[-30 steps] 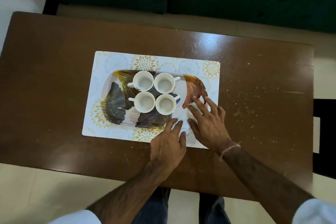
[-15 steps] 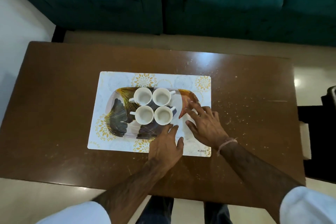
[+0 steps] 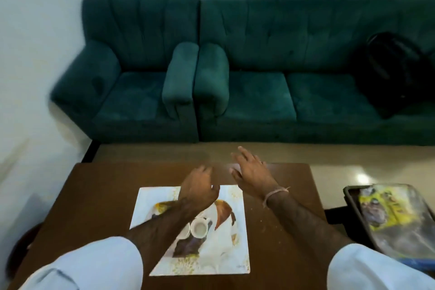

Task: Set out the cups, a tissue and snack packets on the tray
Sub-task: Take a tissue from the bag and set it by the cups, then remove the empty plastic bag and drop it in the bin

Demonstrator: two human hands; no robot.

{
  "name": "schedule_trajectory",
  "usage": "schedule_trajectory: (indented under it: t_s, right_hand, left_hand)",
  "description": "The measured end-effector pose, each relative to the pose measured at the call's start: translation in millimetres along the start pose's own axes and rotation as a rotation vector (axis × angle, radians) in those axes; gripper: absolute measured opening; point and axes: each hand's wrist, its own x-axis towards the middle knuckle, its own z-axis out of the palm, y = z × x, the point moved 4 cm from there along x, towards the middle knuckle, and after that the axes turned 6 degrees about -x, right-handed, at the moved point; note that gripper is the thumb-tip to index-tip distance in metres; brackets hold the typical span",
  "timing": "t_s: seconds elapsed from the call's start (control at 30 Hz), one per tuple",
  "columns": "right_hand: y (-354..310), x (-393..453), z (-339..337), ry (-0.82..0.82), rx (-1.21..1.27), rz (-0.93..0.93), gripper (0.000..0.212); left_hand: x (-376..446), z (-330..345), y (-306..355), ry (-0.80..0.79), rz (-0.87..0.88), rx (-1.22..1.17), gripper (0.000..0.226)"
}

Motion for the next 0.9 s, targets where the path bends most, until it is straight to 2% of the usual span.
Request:
schedule_trajectory:
  t_s: [0.27, 0.47, 0.67, 0.9]
  right_hand:
    - [12, -11, -161, 0.271, 0.0, 0.041, 0.056]
    - [56, -38, -244, 0.384, 0.004, 0.091, 0.056]
    - [132, -79, -267, 0.431, 0.032, 0.196, 0.055]
    - [257, -139, -234, 0.395, 0.067, 0.385, 0.054]
  left_hand:
    - [40, -144, 110, 0.181, 0.264, -0.01, 0.069]
    - [56, -187, 201, 0.226, 0.419, 0.026, 0.077]
    - [70, -161, 285, 0.166, 0.496, 0.048, 0.08]
    - [75, -54, 386, 0.003, 0.567, 0.057, 0.082]
